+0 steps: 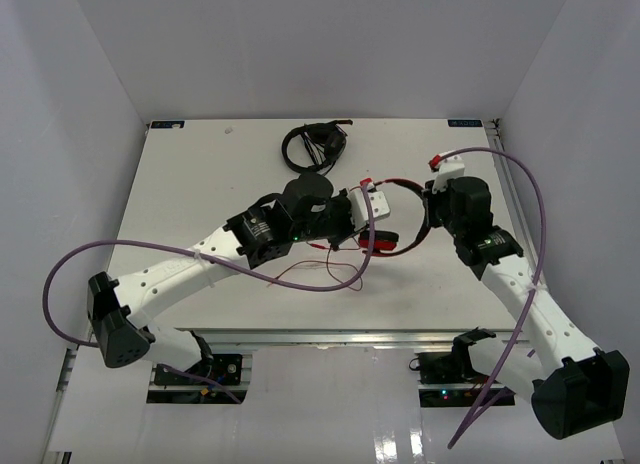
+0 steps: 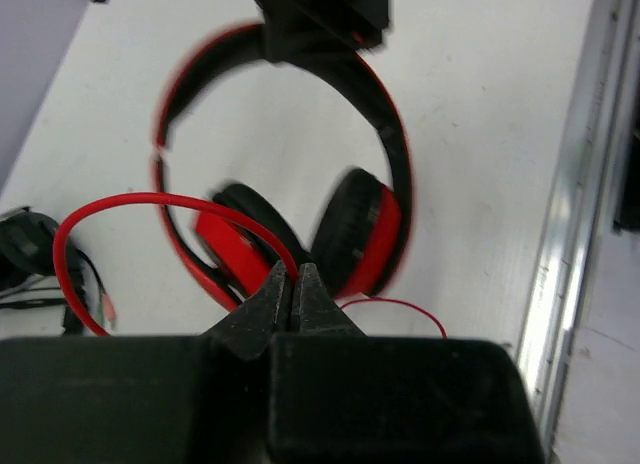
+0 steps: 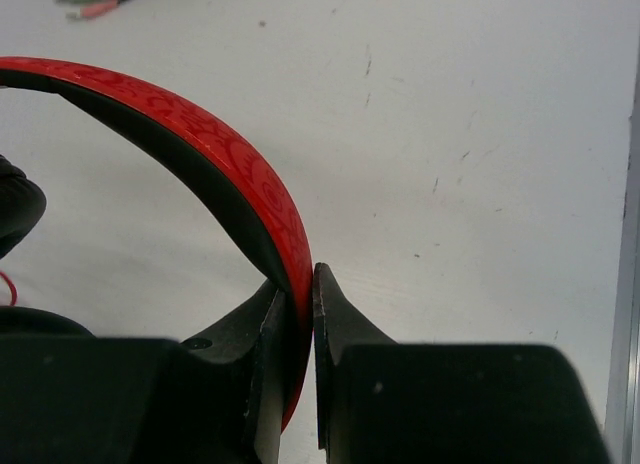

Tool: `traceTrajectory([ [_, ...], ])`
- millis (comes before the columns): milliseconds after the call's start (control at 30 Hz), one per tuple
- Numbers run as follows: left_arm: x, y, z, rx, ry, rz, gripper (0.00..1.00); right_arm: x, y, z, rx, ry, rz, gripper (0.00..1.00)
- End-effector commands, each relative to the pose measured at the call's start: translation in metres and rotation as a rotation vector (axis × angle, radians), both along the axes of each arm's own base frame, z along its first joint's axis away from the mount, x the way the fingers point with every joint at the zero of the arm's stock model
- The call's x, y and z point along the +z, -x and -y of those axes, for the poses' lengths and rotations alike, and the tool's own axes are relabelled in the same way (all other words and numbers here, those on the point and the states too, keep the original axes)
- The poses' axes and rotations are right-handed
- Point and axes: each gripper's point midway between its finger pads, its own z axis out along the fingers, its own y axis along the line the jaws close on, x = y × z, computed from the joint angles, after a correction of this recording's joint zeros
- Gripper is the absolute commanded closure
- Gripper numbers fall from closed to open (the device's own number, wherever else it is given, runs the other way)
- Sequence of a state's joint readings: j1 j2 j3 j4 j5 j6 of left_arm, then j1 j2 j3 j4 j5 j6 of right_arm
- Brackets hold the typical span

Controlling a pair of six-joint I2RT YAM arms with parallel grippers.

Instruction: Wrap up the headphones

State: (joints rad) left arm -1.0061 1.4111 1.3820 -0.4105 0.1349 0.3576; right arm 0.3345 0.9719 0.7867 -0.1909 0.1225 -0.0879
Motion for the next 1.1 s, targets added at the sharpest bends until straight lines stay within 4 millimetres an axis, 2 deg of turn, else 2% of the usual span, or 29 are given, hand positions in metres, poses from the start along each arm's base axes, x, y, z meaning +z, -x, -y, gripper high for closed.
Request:
traceTrajectory([
  [0,0.010,0.046,-0.024,-0.073,0.071,-0.104,1.00,0.103,-0.036,0.008,-0.200,-0.252,0.214,0.92],
  [100,0.002,0.063,-0.032,-0.083,0.073,-0.148,1.00,0.118,-0.045,0.011,-0.271,-0.350,0.245,0.92],
  [233,-0.018,0.093,-0.027,-0.125,0.028,-0.210,1.00,0.112,-0.062,0.018,-0.390,-0.442,0.227,0.92],
  [300,-0.024,0.111,-0.016,-0.167,-0.011,-0.225,1.00,0.102,-0.071,0.020,-0.435,-0.471,0.207,0.92],
  [400,-0.024,0.138,0.005,-0.241,-0.053,-0.241,1.00,0.091,-0.080,0.023,-0.478,-0.501,0.180,0.92],
  [533,-0.016,0.165,0.033,-0.314,-0.122,-0.246,1.00,0.096,-0.091,0.028,-0.507,-0.543,0.199,0.92],
  [667,-0.012,0.194,0.042,-0.364,-0.168,-0.260,1.00,0.095,-0.092,0.030,-0.494,-0.578,0.197,0.92],
  [767,-0.017,0.203,0.038,-0.368,-0.183,-0.277,1.00,0.087,-0.091,0.022,-0.448,-0.606,0.168,0.92],
  [867,-0.012,0.203,0.039,-0.362,-0.172,-0.272,1.00,0.071,-0.089,0.012,-0.403,-0.611,0.123,0.92],
  [1067,0.035,0.201,0.060,-0.400,-0.100,-0.222,1.00,0.021,-0.080,-0.017,-0.236,-0.534,0.010,0.92],
])
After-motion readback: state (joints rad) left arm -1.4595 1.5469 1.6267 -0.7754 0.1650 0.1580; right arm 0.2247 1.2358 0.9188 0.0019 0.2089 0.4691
